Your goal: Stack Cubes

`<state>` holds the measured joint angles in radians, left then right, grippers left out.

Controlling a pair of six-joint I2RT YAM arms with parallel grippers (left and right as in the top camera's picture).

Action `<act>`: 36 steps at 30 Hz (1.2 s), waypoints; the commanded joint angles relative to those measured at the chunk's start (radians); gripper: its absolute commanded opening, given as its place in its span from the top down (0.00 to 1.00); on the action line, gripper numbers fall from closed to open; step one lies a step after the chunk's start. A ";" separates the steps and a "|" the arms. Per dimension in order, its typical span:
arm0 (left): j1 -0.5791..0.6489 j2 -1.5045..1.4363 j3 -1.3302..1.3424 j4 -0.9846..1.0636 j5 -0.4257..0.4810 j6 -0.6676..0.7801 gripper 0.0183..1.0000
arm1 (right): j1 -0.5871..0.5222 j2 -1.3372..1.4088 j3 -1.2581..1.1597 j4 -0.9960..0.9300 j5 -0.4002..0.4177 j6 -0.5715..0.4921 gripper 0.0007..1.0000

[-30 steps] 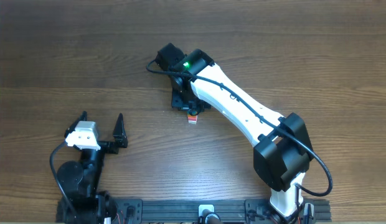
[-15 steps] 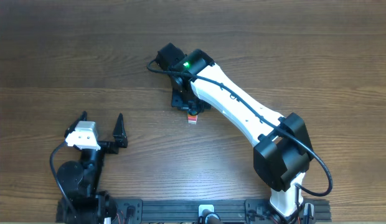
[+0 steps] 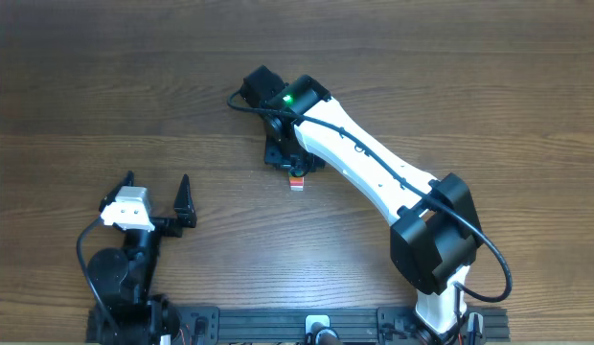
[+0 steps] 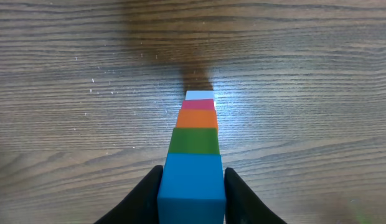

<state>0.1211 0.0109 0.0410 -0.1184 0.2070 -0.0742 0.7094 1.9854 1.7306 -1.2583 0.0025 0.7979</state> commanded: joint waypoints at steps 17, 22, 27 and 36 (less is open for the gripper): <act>0.005 -0.007 -0.009 0.004 0.010 0.011 0.00 | -0.001 0.018 -0.007 0.002 0.017 0.001 0.28; 0.005 -0.007 -0.009 0.004 0.010 0.011 0.00 | -0.001 0.018 -0.006 0.003 0.017 -0.029 0.01; 0.005 -0.007 -0.009 0.004 0.010 0.011 0.00 | -0.008 -0.005 0.017 0.000 0.033 -0.098 0.01; 0.005 -0.007 -0.009 0.004 0.010 0.011 0.00 | -0.085 -0.252 0.037 -0.058 0.216 -0.238 0.01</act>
<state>0.1211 0.0109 0.0410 -0.1184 0.2073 -0.0742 0.6579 1.8912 1.7355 -1.3018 0.1108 0.6315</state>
